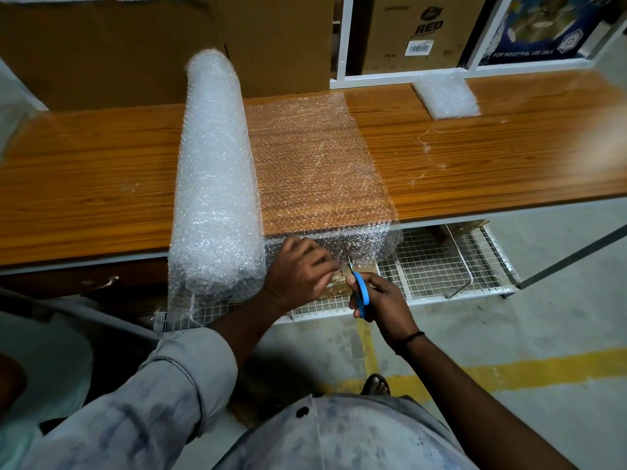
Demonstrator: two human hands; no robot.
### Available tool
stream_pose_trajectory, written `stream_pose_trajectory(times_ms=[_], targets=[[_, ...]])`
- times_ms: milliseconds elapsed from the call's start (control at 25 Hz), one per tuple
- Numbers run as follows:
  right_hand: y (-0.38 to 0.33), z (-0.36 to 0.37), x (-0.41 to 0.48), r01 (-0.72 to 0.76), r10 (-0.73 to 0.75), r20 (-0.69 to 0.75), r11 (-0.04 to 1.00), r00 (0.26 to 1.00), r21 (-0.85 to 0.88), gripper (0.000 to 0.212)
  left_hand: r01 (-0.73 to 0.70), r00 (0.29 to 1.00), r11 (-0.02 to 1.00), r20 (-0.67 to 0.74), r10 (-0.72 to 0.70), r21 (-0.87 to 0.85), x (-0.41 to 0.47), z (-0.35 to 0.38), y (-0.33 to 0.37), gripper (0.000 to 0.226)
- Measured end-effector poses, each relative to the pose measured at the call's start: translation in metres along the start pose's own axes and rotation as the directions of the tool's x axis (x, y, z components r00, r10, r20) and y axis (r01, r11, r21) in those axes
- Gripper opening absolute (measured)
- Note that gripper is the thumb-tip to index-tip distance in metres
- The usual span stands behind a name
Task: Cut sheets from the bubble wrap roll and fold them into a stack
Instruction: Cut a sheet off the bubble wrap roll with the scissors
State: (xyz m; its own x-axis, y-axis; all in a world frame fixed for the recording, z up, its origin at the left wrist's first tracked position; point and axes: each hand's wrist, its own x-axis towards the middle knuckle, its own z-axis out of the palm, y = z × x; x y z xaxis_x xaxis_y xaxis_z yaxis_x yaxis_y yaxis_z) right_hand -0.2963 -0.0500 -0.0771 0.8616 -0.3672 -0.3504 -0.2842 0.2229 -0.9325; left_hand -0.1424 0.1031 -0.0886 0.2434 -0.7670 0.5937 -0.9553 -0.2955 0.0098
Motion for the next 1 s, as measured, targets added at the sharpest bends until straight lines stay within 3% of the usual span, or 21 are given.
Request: stream_pose_trajectory(times_ms=[400, 600, 1000], targets=[[-0.005, 0.01, 0.012, 0.041, -0.041, 0.012, 0.999, 0.999, 0.036, 0.017, -0.018, 1.0, 0.999, 0.004, 0.018, -0.045, 0.006, -0.001, -0.006, 0.012], [-0.013, 0.009, 0.02, 0.028, -0.029, 0.026, 0.998, 0.999, 0.062, 0.045, -0.014, 1.0, 0.998, 0.015, 0.015, -0.067, 0.006, 0.0, -0.005, 0.011], [-0.022, 0.01, 0.028, 0.045, -0.046, 0.03, 0.998, 0.999, 0.042, 0.033, -0.018, 0.999, 0.998, 0.031, 0.02, -0.067, 0.008, -0.002, -0.008, 0.012]])
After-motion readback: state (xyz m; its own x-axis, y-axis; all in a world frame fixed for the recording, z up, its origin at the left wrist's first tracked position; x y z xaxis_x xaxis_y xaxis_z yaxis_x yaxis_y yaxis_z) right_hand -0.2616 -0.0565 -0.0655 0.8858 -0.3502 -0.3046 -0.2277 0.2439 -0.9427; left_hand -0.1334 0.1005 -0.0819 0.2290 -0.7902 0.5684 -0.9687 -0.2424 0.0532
